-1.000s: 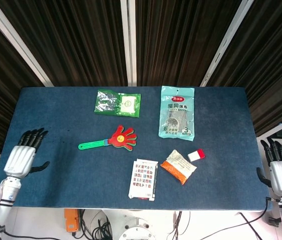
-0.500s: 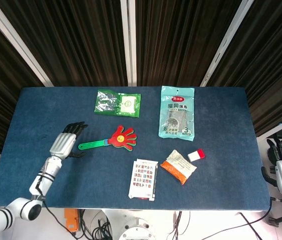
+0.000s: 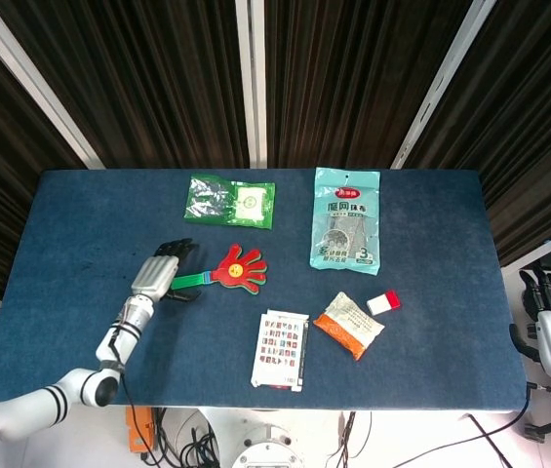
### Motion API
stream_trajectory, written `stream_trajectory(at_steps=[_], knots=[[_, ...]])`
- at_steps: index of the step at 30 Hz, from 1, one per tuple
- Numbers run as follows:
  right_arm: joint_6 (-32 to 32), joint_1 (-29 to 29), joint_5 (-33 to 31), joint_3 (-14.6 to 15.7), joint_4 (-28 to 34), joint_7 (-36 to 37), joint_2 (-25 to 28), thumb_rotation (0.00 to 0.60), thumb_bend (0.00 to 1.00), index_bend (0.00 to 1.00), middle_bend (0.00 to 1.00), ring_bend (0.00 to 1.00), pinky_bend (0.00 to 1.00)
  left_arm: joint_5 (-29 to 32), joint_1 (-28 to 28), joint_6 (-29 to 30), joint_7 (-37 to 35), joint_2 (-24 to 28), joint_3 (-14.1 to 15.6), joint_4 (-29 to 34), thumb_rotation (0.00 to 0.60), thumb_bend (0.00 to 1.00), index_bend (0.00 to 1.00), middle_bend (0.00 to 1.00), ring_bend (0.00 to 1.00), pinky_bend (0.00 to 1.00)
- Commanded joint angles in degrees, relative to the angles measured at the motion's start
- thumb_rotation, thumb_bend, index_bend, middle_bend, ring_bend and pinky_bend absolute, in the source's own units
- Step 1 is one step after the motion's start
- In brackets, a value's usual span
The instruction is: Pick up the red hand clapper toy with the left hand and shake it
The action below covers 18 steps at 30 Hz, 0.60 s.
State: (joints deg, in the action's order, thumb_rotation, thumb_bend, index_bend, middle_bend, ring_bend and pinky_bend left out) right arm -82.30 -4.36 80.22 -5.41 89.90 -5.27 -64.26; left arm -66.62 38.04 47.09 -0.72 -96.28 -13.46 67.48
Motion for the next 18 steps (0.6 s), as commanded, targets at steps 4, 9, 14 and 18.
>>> stream_trajectory(at_steps=[4,9,14,18], knots=[[0.1,0.0,-0.2,-0.1,-0.1,0.2,0.1,0.600,0.30,0.00,0.00,0.00,0.00,3.6,1.7,-0.6,2.6,-2.1,-1.3,-1.0,0.468,0.17,0.16,0.03,0.00,0.00],[-0.1,0.1,-0.3,-0.2,-0.4,0.7,0.2,0.600,0.30,0.00,0.00,0.00,0.00,5.4,2.8,-0.5,6.4,-3.4,-0.9,-2.7,0.468,0.18,0.17,0.03,0.00,0.00],[0.1,0.1,-0.5,-0.2,-0.8,1.1,0.2,0.600,0.30,0.00,0.00,0.00,0.00,6.4,2.9,-0.5,6.7,-4.3,-0.6,-3.6,0.539,0.19,0.21,0.03,0.00,0.00],[0.3,0.0,-0.4,-0.1,-1.0,1.1,0.2,0.600,0.31,0.00,0.00,0.00,0.00,6.4,3.6,-1.0,6.2,-4.9,-0.9,-4.3,0.581,0.20,0.26,0.04,0.00,0.00]])
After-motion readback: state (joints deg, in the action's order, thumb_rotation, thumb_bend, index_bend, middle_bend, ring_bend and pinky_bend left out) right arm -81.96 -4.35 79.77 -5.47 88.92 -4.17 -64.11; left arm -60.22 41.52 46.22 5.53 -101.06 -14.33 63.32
